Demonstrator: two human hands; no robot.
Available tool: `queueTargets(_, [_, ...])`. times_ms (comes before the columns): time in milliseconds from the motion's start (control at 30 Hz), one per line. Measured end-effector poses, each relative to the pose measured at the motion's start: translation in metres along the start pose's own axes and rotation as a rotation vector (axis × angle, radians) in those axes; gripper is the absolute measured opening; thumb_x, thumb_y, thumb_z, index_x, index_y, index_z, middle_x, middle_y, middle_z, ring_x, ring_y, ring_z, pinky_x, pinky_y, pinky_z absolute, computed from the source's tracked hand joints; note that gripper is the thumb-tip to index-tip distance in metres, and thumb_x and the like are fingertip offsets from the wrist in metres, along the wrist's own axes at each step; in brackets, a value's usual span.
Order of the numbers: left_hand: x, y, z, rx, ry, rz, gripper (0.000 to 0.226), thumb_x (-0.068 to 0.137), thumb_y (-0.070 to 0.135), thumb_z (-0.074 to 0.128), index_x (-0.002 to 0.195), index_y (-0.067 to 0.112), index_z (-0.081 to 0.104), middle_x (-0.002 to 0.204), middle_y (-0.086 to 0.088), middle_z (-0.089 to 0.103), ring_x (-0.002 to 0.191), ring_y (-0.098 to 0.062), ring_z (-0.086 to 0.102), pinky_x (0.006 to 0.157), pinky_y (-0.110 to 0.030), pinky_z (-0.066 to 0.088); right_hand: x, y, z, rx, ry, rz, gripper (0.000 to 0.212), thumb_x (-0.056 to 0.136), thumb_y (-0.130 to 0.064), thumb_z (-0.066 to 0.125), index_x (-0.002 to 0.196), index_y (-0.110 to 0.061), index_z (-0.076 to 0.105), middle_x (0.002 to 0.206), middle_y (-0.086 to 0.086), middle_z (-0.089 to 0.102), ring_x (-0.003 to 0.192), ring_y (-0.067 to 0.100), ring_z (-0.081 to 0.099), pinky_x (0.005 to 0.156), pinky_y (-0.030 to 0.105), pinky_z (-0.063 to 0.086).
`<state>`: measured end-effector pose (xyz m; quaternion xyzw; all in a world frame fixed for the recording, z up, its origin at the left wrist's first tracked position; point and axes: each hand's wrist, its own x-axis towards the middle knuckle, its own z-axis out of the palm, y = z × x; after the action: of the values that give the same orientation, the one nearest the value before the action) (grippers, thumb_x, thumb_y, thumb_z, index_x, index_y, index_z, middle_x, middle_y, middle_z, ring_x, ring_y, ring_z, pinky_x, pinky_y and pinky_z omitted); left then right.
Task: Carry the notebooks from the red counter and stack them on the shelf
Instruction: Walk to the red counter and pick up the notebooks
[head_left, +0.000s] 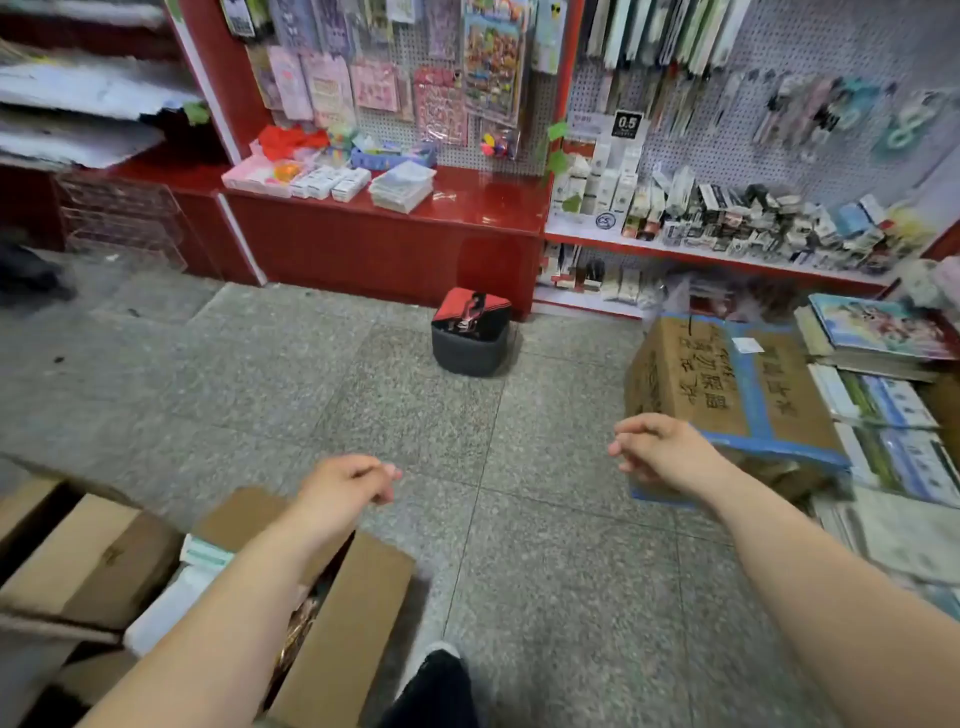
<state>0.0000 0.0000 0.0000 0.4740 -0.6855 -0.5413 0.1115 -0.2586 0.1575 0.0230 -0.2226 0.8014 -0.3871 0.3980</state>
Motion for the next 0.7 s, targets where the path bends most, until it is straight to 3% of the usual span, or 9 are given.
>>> queueTargets(67, [0.012,0.002,-0.001,0.033,-0.045,-0.009,0.028,0.091,0.007,0.043,0.07,0.015,0.061,0.065,0.01,0.061,0.069,-0.01,0.055,0.063,-0.01,0.039,0.015,-0.007,0.001,-0.006,0.005,-0.023,0.01,0.091,-0.009,0.046,0.099,-0.01,0.051,0.073,-0.002,0.06,0.058,0.012,0.052,0.046,0.016,0.036])
queueTargets(133, [0.03,0.002,-0.003,0.067,-0.114,-0.021,0.03,0.092,0.013,0.043,0.069,0.022,0.06,0.07,0.007,0.06,0.069,-0.006,0.056,0.066,-0.013,0.038,0.035,-0.016,0.003,-0.015,-0.001,-0.013,0.011,0.091,-0.009,0.046,0.1,-0.011,0.051,0.074,-0.002,0.06,0.055,0.01,0.055,0.047,0.016,0.037])
queueTargets(233, [0.069,0.007,-0.009,0.036,-0.108,-0.023,0.029,0.092,0.014,0.044,0.069,0.023,0.058,0.069,0.004,0.06,0.068,-0.004,0.055,0.064,-0.011,0.04,0.075,-0.043,0.008,-0.048,-0.017,-0.026,0.01,0.091,-0.009,0.044,0.1,-0.011,0.05,0.073,-0.004,0.059,0.04,-0.001,0.056,0.042,0.013,0.037])
queueTargets(300, [0.101,0.011,-0.017,-0.035,-0.056,-0.011,0.03,0.092,0.01,0.044,0.068,0.022,0.057,0.067,0.004,0.06,0.065,-0.005,0.054,0.054,-0.003,0.041,0.109,-0.067,0.014,-0.067,-0.046,-0.022,0.011,0.092,-0.01,0.044,0.101,-0.012,0.05,0.074,-0.005,0.059,0.049,0.004,0.057,0.04,0.01,0.039])
queueTargets(433, [0.175,0.019,-0.042,-0.107,0.053,-0.05,0.033,0.089,0.004,0.047,0.062,0.02,0.057,0.036,0.013,0.061,0.043,0.007,0.058,0.044,0.002,0.037,0.183,-0.119,0.031,-0.086,-0.071,-0.04,0.013,0.091,-0.01,0.044,0.101,-0.013,0.052,0.074,-0.006,0.061,0.049,0.002,0.056,0.049,0.013,0.043])
queueTargets(600, [0.265,0.039,-0.075,-0.111,0.085,-0.071,0.03,0.089,0.001,0.046,0.063,0.012,0.058,0.061,0.001,0.057,0.053,-0.005,0.054,0.045,0.001,0.038,0.268,-0.182,0.05,-0.068,-0.097,-0.042,0.011,0.091,-0.009,0.044,0.099,-0.013,0.051,0.075,-0.004,0.061,0.059,0.01,0.053,0.057,0.02,0.038])
queueTargets(700, [0.319,0.048,-0.093,-0.146,0.12,-0.088,0.034,0.088,0.001,0.047,0.059,0.015,0.057,0.048,0.007,0.06,0.045,0.0,0.056,0.046,-0.002,0.04,0.315,-0.213,0.057,-0.068,-0.086,-0.043,0.012,0.091,-0.009,0.044,0.098,-0.013,0.051,0.074,-0.005,0.061,0.047,0.002,0.057,0.055,0.019,0.037])
